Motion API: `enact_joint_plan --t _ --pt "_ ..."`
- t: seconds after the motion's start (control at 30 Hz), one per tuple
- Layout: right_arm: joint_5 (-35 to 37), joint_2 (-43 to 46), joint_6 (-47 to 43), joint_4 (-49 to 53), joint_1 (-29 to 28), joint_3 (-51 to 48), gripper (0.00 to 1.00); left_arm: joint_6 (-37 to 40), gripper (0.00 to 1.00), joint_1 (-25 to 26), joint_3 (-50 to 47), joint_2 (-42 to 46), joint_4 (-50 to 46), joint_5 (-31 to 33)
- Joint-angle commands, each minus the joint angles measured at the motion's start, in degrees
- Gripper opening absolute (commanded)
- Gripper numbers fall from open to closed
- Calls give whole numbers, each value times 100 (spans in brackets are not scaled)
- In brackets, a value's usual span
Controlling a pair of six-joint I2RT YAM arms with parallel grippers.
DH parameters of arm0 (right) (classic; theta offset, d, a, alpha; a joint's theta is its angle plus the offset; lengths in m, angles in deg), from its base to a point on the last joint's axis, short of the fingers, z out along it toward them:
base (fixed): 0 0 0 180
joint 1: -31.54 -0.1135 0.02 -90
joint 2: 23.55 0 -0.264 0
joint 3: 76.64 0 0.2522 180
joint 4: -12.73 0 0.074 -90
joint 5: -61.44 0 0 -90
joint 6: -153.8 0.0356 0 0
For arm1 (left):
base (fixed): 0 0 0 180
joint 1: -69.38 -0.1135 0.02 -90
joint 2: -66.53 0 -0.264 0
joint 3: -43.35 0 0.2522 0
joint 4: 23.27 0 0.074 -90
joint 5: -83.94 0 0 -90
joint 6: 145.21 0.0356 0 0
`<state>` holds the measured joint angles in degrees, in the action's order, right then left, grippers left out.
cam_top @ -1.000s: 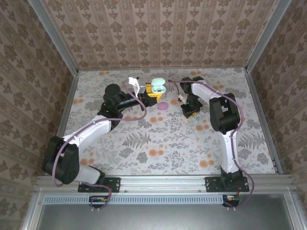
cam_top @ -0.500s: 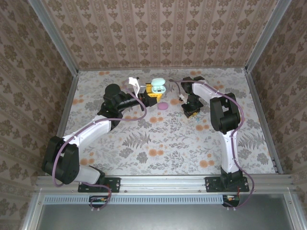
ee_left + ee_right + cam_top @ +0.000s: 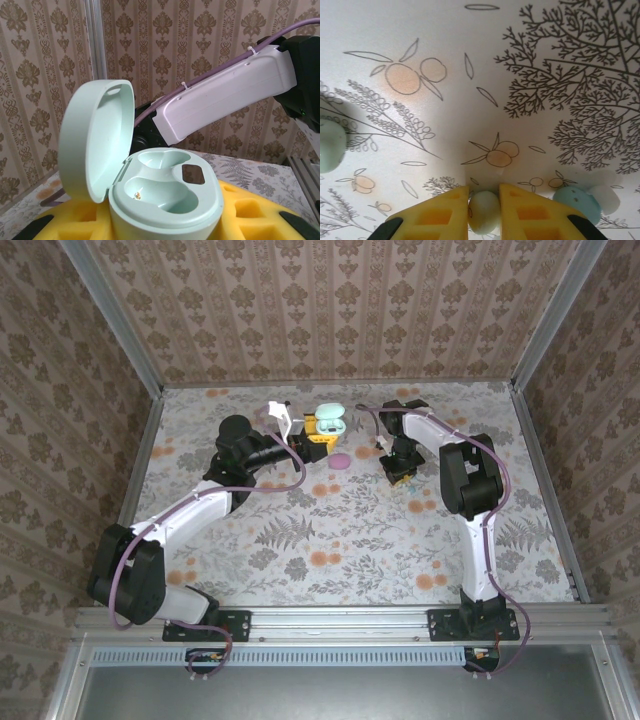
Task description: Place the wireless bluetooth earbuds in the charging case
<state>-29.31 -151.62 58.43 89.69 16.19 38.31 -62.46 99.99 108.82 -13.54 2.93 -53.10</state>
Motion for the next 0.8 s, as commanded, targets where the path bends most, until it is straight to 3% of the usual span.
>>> enact_joint_plan --t 0.0,0.13,0.27,0.4,0.6,0.77 --pt "-575 434 262 39 60 -41 21 118 26 -29 10 119 49 39" --pt "-2295 1138 751 -394 325 -286 21 136 26 -37 -23 135 39 122" --pt "-4599 1897 1748 -1781 713 -1062 20 155 25 -137 -61 159 42 138" --pt "-6239 2298 3145 -3397 889 -1665 20 152 26 -245 -82 200 46 129" --pt "-7370 2502 4666 -4985 877 -1961 20 161 25 -415 -135 281 55 74" --pt "-7858 2584 4825 -5049 802 -1850 21 176 25 -665 -170 329 78 23"
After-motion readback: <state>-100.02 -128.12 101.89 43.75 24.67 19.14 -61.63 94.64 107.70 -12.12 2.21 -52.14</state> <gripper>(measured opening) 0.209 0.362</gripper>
